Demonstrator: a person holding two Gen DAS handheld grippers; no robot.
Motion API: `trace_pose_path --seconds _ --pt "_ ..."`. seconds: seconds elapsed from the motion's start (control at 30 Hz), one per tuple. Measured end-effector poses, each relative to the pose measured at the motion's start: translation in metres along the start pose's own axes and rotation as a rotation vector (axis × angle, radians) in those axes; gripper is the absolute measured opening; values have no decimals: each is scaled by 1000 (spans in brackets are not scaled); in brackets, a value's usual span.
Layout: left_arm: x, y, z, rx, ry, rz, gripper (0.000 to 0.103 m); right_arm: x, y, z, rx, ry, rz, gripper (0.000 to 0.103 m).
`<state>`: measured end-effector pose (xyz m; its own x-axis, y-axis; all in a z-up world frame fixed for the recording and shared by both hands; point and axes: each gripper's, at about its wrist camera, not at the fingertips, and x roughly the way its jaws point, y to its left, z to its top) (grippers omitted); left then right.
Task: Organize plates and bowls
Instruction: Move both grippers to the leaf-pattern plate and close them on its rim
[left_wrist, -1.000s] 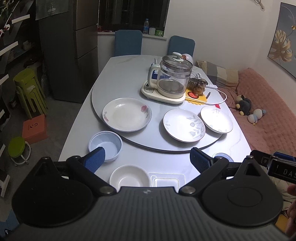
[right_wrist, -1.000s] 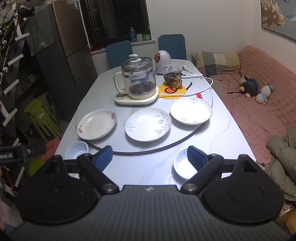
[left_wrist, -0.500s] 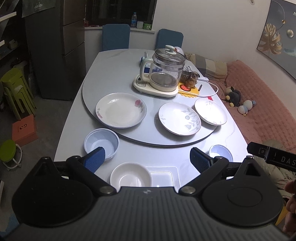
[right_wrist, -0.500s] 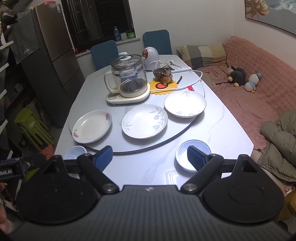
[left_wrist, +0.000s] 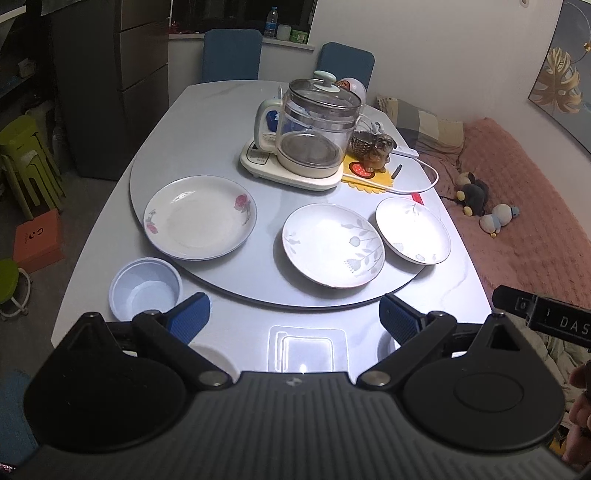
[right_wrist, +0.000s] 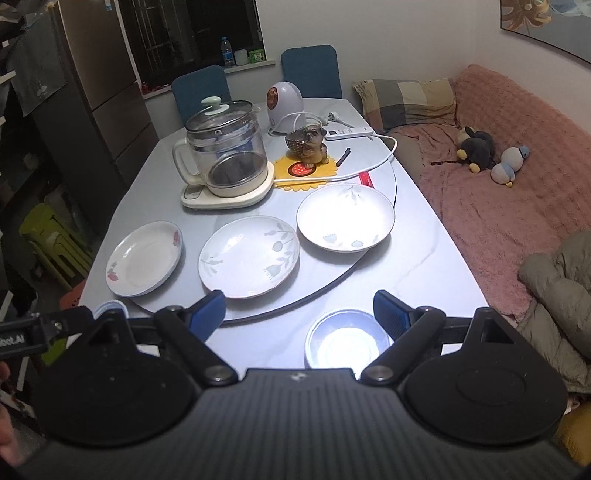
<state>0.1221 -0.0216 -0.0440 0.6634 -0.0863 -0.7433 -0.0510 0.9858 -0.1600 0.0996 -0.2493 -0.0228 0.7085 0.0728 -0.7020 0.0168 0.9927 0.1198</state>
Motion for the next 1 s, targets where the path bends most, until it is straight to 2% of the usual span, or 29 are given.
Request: trace_pose_path --seconds 0.23,0.5,0.73,0.83,1.0 --pt "47 -56 16 11 40 3 100 36 -46 27 -8 24 5 88" --pt "98 -100 37 17 65 -19 99 77 -92 48 9 45 19 85" --pt "143 -131 52 31 92 -41 98 114 -134 57 38 101 19 73" --pt "163 -140 58 29 117 -66 96 132 -147 62 37 118 23 68" --pt "196 -148 73 22 146 -98 85 163 -161 71 49 140 36 67"
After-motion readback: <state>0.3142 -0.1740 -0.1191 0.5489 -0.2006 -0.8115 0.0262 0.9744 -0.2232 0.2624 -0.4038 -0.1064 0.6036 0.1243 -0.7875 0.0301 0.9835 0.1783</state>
